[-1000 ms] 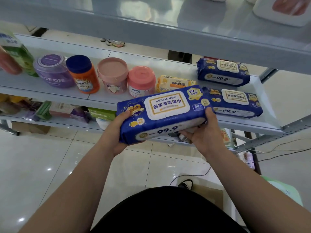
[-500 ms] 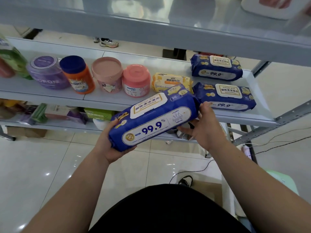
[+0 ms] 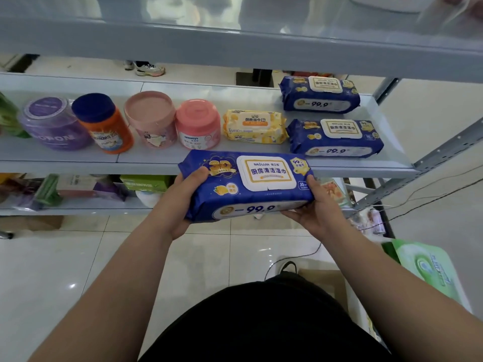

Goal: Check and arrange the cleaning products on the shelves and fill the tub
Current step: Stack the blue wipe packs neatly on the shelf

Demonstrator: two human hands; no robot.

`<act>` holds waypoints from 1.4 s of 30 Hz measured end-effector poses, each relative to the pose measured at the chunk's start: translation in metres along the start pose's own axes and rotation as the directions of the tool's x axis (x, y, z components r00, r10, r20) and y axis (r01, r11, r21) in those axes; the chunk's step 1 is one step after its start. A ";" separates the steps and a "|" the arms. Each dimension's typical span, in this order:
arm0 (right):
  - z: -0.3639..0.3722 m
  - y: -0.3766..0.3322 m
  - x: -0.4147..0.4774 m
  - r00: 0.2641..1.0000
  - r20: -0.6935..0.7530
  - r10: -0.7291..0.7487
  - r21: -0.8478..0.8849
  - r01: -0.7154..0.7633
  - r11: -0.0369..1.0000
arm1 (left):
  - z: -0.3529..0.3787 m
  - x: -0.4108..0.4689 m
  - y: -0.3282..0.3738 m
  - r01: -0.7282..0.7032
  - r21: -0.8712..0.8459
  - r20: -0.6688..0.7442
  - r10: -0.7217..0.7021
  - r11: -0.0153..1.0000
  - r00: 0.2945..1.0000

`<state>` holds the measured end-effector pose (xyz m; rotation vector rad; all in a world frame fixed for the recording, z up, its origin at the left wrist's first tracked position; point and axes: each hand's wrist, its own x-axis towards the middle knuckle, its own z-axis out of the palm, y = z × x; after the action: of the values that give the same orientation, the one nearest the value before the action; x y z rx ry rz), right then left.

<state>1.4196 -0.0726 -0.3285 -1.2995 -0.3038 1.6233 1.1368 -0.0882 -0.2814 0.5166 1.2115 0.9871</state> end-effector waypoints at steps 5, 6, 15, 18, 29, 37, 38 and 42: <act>-0.007 -0.001 0.000 0.999 -0.024 -0.028 -0.015 0.028 0.999 | 0.007 0.009 0.002 0.015 0.029 -0.023 -0.015 0.999 1.000; -0.011 -0.001 0.001 0.999 -0.028 -0.045 -0.017 0.045 0.999 | 0.009 0.012 0.001 0.005 0.052 -0.026 -0.004 0.999 1.000; -0.040 -0.056 0.022 0.979 -0.045 -0.197 -0.097 0.192 0.977 | 0.070 0.052 0.001 -0.089 0.055 -0.093 0.094 0.994 0.991; -0.049 -0.086 0.036 0.969 -0.045 -0.242 -0.163 0.232 0.959 | 0.096 0.071 0.006 -0.143 0.078 -0.076 0.149 0.987 0.986; -0.075 -0.199 0.126 0.844 -0.067 -0.533 -0.589 0.397 0.703 | 0.194 0.183 0.025 -0.281 0.134 0.016 0.282 0.950 0.959; -0.089 -0.261 0.202 0.773 -0.021 -0.634 -0.759 0.400 0.513 | 0.256 0.266 0.042 -0.385 0.238 0.086 0.376 0.892 0.923; -0.090 -0.265 0.209 0.773 -0.013 -0.634 -0.775 0.393 0.495 | 0.260 0.274 0.043 -0.392 0.250 0.093 0.381 0.886 0.920; -0.093 -0.273 0.240 0.797 0.000 -0.603 -0.823 0.343 0.453 | 0.269 0.302 0.044 -0.396 0.338 0.080 0.394 0.853 0.916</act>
<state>1.6599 0.2151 -0.3159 -1.8642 -1.2168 0.7332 1.3831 0.2334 -0.3236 1.0857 1.3089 1.1161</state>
